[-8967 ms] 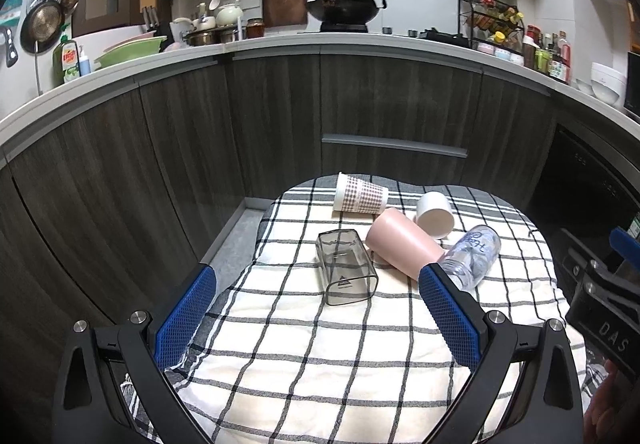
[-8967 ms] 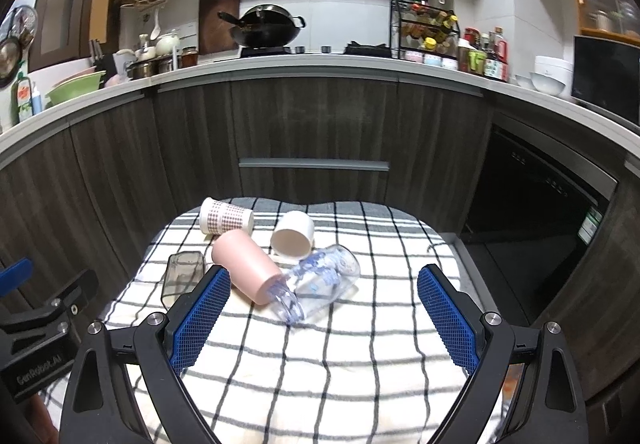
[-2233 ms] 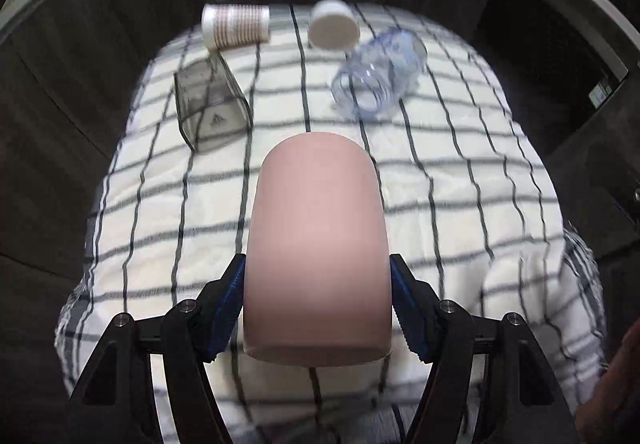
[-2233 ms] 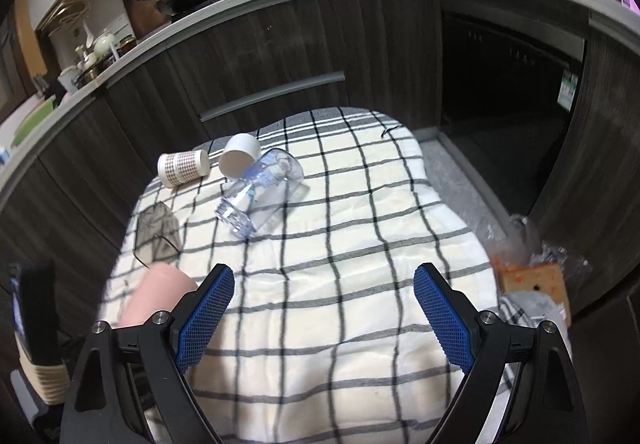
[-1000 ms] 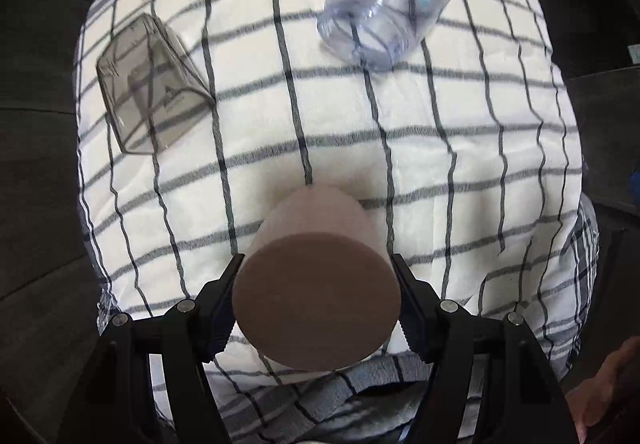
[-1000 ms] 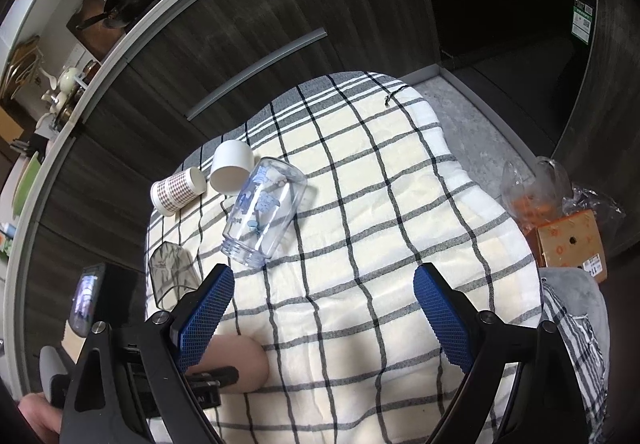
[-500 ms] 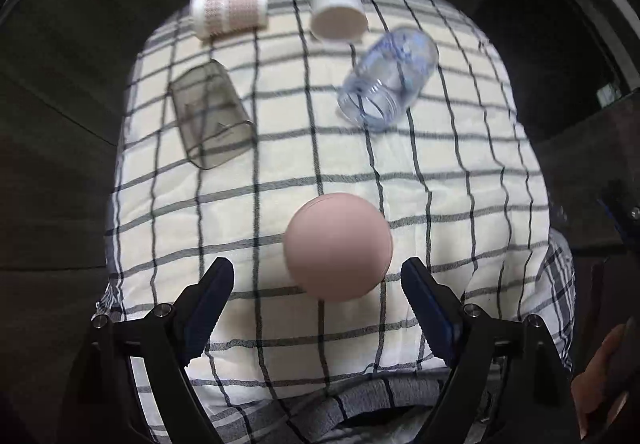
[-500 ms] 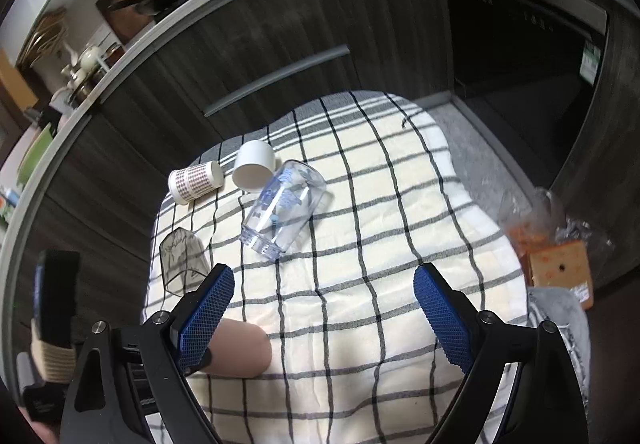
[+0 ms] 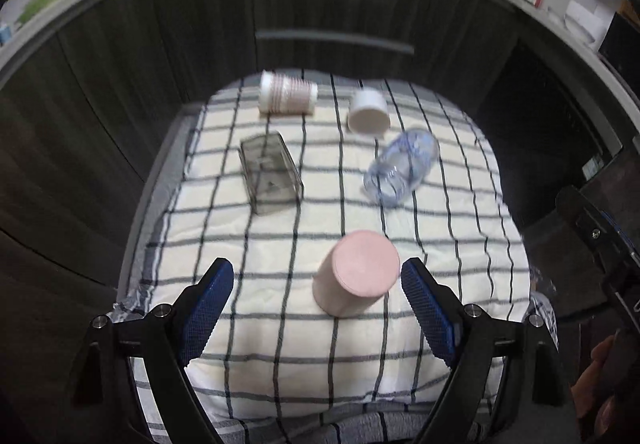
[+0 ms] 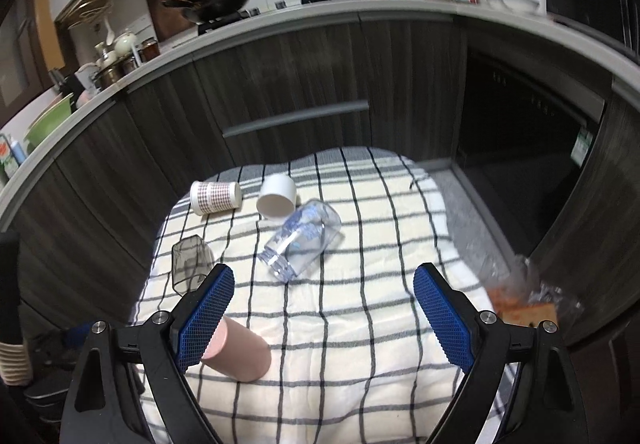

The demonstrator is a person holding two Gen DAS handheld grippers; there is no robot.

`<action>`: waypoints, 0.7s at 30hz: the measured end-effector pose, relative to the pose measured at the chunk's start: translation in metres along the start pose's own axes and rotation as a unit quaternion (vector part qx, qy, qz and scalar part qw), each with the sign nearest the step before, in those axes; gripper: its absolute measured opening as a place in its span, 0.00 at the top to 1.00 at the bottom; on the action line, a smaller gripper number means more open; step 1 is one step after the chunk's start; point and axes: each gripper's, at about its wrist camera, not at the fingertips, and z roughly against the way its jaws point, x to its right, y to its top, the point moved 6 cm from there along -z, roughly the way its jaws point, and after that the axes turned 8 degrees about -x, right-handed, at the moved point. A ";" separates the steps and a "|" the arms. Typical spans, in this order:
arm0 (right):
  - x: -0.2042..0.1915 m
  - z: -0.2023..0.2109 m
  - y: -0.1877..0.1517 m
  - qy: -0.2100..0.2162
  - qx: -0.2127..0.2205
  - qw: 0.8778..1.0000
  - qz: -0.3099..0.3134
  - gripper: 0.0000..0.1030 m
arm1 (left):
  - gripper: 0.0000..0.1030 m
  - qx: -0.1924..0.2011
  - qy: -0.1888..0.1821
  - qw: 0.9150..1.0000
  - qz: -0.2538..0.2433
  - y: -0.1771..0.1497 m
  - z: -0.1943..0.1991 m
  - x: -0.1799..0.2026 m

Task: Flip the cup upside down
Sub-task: 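Open the left tool and pull it back from the cup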

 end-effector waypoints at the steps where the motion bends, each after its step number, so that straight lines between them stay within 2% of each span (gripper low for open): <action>1: -0.003 0.005 0.001 -0.003 0.008 1.000 0.006 0.11 | 0.16 0.008 -0.001 1.000 0.003 0.000 0.004 -0.002; 8: -0.020 0.030 0.005 -0.013 0.053 0.998 0.029 0.11 | 0.15 0.053 -0.026 0.997 0.039 0.003 0.028 -0.018; 13: -0.029 0.047 0.006 -0.021 0.084 0.995 0.043 0.11 | 0.14 0.095 -0.015 0.994 0.041 0.004 0.045 -0.023; 18: -0.033 0.058 0.006 -0.026 0.105 0.993 0.047 0.11 | 0.07 0.135 0.001 0.990 0.041 0.003 0.059 -0.026; 21: -0.032 0.062 0.006 -0.027 0.113 0.992 0.047 0.11 | 0.04 0.167 0.033 0.985 0.031 0.002 0.069 -0.025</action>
